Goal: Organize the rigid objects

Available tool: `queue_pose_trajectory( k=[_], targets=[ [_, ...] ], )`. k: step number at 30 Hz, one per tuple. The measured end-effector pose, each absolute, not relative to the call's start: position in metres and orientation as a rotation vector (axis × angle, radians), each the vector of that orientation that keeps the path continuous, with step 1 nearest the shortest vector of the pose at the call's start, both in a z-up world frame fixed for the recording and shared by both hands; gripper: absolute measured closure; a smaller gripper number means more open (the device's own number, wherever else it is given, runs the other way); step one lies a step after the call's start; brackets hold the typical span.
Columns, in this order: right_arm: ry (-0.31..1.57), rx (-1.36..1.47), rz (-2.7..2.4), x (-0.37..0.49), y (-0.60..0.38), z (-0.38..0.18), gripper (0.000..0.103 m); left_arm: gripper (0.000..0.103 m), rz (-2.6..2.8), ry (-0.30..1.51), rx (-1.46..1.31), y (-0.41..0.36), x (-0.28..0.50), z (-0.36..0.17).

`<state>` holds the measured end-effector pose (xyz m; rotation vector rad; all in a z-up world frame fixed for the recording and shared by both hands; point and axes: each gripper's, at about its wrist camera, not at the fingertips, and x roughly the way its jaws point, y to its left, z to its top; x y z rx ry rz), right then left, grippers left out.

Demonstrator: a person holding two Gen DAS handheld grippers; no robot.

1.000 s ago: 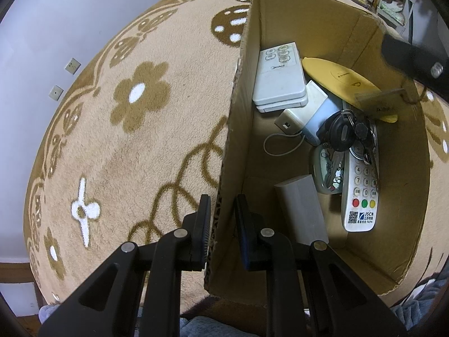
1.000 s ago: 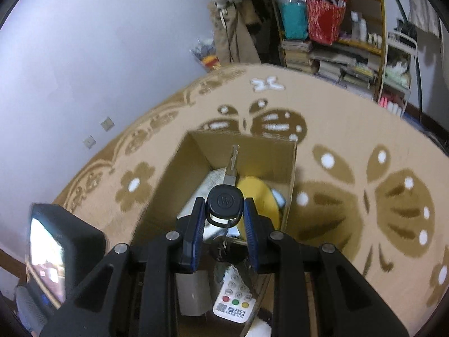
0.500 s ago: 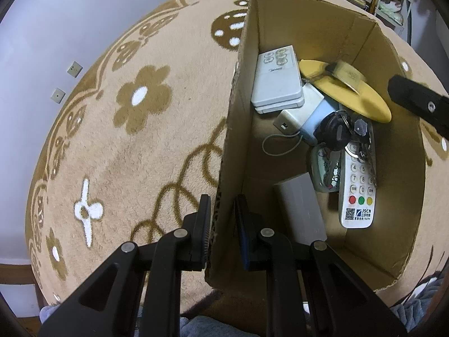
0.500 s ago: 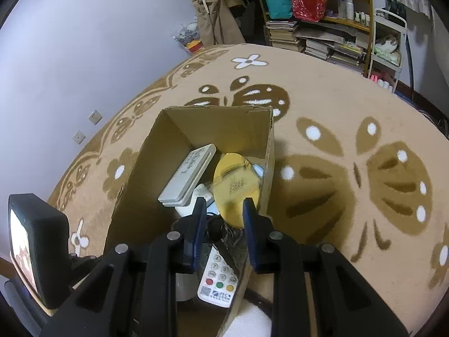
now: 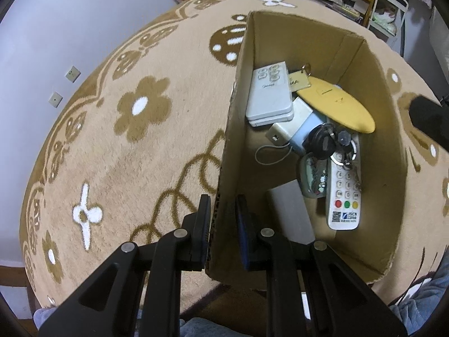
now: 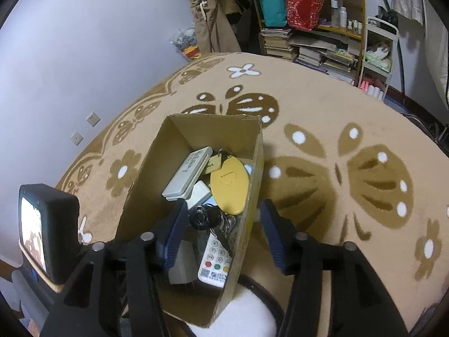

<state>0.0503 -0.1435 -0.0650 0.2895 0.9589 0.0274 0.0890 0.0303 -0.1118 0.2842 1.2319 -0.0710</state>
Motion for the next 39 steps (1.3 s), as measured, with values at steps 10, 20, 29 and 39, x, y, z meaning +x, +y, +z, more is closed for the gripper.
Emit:
queue_pose_trajectory(
  k=[10, 20, 29, 39],
  targets=[
    [0.948, 0.295, -0.006, 0.019, -0.155, -0.051, 0.022, 0.083, -0.134, 1.127, 0.298, 0.02, 0.071, -0.077],
    [0.85, 0.244, -0.069, -0.016, -0.158, -0.032, 0.0, 0.046, -0.163, 1.013, 0.3, 0.017, 0.046, -0.044],
    [0.771, 0.207, -0.107, -0.045, -0.154, -0.024, 0.0, 0.02, -0.134, 0.898, 0.371, 0.016, 0.022, -0.029],
    [0.619, 0.232, -0.168, -0.089, -0.163, -0.008, 0.0, 0.015, -0.181, 0.798, 0.296, 0.026, -0.007, -0.008]
  ],
)
